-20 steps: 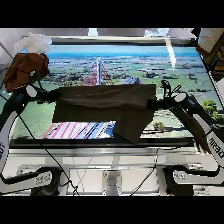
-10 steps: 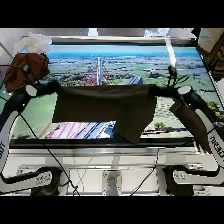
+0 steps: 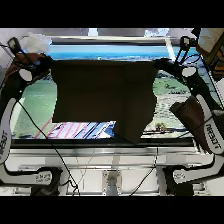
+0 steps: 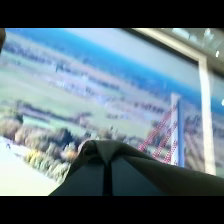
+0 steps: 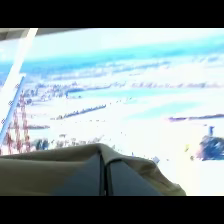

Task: Fold the shirts.

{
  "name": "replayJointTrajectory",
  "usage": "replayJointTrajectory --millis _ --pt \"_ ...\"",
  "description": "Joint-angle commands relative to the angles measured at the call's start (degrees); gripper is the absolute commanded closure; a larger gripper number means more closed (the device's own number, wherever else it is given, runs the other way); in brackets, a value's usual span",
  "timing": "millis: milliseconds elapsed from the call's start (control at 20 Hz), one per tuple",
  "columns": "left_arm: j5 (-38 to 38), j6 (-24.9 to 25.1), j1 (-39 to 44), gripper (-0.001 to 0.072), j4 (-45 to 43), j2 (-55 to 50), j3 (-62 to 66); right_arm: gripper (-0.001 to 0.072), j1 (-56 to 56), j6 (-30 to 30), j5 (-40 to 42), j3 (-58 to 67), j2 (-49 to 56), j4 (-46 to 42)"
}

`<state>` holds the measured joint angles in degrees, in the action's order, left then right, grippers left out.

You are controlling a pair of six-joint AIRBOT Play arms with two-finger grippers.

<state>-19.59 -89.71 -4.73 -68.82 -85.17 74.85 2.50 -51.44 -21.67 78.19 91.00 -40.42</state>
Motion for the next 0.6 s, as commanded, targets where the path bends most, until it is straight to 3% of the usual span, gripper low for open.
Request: replayJointTrajectory --millis 0,150,300,550 --pt "-10.58 1.27 1.18 0.0697 -0.7 -6.86 2.05 0.0686 -0.2 0.26 -8.2 1.75 6.82 1.86" --pt "-16.22 0.96 1.9 0.0698 -1.55 -10.6 2.03 0.0686 -0.52 -2.56 -14.97 0.63 9.77 0.66" --pt "-16.74 -4.57 1.86 0.0697 -6.86 -9.86 2.05 0.0685 -0.33 -6.51 -19.17 0.11 9.29 -5.99" --pt "-20.79 -4.79 1.9 0.0697 -7.76 -8.63 2.05 0.0685 -0.35 -8.04 -26.16 0.09 7.91 -10.64"
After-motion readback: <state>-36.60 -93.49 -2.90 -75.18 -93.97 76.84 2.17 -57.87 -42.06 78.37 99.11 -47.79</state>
